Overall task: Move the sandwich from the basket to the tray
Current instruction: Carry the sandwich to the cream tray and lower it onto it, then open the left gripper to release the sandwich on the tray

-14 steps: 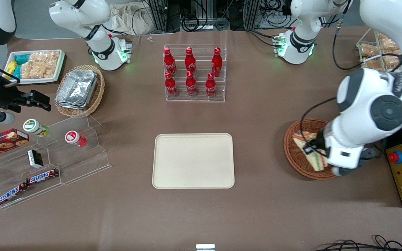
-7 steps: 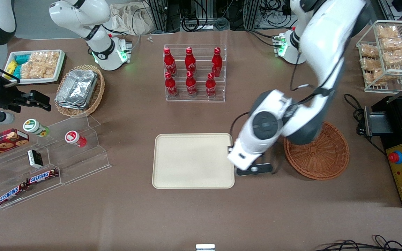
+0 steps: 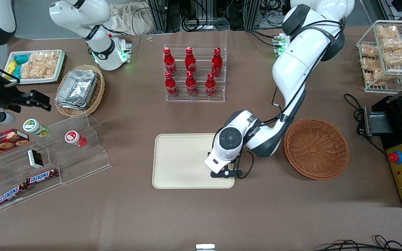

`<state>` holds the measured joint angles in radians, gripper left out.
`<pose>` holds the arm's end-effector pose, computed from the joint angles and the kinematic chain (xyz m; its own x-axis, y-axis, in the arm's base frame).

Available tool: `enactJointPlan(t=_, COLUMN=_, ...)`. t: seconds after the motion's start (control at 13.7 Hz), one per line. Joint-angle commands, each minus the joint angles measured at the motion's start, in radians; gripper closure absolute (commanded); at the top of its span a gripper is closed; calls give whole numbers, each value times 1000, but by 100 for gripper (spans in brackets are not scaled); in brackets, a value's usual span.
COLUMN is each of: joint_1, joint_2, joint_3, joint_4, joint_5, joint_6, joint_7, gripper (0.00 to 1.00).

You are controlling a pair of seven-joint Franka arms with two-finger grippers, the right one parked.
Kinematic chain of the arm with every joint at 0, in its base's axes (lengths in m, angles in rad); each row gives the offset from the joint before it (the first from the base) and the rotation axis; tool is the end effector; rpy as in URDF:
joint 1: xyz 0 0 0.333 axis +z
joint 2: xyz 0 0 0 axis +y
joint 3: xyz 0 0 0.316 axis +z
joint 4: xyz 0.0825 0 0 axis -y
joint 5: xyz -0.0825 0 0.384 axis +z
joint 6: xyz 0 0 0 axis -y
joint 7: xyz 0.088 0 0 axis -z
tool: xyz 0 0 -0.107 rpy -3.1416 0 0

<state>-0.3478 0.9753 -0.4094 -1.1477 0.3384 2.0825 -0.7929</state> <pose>0.6301 -0.4391 0.2339 0.9990 0.0434 -0.0051 0.0436 -0.9979 0.0483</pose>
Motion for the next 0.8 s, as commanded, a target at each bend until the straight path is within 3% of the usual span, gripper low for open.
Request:
enactJointPlan(t=0.0, joint_1=-2, joint_2=-39, joint_3=14, joint_4=29, joint_5=16, joint_6=-18, joint_7=-2, gripper=0)
enactJointPlan(t=0.22, joint_1=70, joint_2=-166, joint_3=11, joint_4=19, joint_5=2, joint_6=-285, joint_7=11, gripper=0)
enactJointPlan(t=0.37, joint_1=162, joint_2=-287, joint_3=5, joint_4=-56, joint_5=-15, joint_6=-312, joint_7=20, gripper=0)
enactJointPlan(t=0.51, joint_1=319, joint_2=-444, joint_3=-55, joint_4=-191, joint_5=-114, joint_6=-315, joint_7=119, gripper=0)
enactJointPlan(t=0.73, joint_1=426, joint_2=-639, joint_3=-62, joint_4=-357, joint_5=-156, joint_6=-317, joint_7=172, gripper=0)
